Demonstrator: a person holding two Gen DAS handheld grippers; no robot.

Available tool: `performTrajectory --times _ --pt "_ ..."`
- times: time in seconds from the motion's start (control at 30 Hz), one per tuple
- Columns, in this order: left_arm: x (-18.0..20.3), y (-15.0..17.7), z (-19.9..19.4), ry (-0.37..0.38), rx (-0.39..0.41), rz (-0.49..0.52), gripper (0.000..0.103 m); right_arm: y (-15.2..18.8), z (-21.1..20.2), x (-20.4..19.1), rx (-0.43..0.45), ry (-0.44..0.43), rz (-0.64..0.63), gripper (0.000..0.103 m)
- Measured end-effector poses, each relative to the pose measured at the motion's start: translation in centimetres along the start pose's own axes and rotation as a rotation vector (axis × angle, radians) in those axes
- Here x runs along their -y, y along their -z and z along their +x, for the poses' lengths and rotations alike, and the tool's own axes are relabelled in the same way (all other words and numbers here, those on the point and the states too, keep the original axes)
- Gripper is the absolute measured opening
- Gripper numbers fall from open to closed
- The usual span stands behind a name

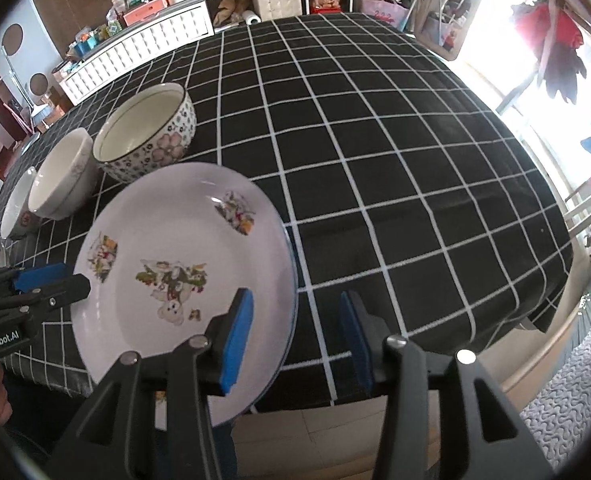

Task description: Organize plates and bowls

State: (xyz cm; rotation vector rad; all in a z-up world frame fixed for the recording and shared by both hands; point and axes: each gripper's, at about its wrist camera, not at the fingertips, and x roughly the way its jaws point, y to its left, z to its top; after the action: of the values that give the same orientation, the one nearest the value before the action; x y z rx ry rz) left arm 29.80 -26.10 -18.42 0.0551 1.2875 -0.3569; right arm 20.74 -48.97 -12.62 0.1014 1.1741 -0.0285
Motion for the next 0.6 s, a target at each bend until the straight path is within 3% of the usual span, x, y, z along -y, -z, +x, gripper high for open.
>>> performTrajectory --times 0.1,0.2,0.27,0.37,0.43,0.6 --pt "0.0 -0.1 0.6 0.004 -0.01 0.002 0.043 -0.1 0.5 0.2 -0.004 -0.01 0.002 0.05" --pt "-0.1 0.1 1.1 0.007 -0.022 0.004 0.031 0.0 0.8 0.1 -0.001 -0.023 0.004 0.05" --pt "0.0 0.2 1.3 0.015 -0.024 0.011 0.03 0.1 1.0 0.1 0.003 -0.02 0.008 0.046" --pt "0.5 0.1 1.2 0.039 -0.028 0.041 0.014 0.3 1.1 0.1 0.0 -0.028 0.014 0.033" --pt "1.0 0.1 1.3 0.012 -0.025 0.055 0.015 0.3 1.0 -0.2 0.005 -0.035 0.004 0.023" --pt "0.4 0.2 1.3 0.037 -0.025 0.024 0.014 0.4 0.8 -0.5 0.016 -0.024 0.003 0.021"
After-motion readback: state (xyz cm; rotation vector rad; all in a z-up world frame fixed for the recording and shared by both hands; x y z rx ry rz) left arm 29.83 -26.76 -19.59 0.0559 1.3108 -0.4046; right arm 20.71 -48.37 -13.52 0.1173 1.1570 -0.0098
